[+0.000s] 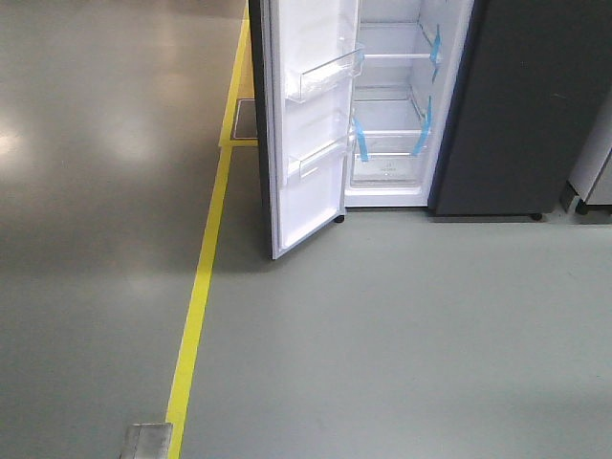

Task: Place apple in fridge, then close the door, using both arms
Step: 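Drive the base toward the open refrigerator along the yellow line, then drive up close to the open refrigerator door shelves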

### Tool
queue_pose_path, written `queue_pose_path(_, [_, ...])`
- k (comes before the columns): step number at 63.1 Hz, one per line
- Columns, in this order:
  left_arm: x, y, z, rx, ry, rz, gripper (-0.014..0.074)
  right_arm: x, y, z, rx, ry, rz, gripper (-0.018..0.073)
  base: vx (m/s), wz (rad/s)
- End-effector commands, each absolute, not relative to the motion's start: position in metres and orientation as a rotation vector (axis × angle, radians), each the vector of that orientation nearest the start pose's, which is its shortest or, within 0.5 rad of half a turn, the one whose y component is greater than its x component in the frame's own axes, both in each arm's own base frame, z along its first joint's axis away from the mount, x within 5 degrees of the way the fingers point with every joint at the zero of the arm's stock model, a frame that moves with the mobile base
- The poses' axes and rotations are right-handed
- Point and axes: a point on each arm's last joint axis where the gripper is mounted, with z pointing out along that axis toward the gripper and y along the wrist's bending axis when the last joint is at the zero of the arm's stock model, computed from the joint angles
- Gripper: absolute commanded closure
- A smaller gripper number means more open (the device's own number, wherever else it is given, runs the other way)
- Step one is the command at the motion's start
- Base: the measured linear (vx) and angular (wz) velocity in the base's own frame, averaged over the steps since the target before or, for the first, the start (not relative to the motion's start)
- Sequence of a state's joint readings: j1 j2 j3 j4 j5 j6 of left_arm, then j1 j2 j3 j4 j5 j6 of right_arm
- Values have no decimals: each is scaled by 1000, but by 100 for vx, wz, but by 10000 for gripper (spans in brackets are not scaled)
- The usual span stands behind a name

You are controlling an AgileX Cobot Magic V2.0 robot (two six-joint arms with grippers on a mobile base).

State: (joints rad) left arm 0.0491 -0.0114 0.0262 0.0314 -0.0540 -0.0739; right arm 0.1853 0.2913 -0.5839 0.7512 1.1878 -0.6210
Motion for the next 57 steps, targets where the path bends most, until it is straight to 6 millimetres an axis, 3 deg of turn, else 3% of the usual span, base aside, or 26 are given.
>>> queue_pose_path(1, [55, 2, 210, -72, 1377, -9, 603, 11, 63, 322, -806, 1931, 753, 192, 21, 1])
queue_pose_path(57, [55, 2, 210, -72, 1377, -9, 603, 11, 63, 322, -806, 1931, 753, 192, 21, 1])
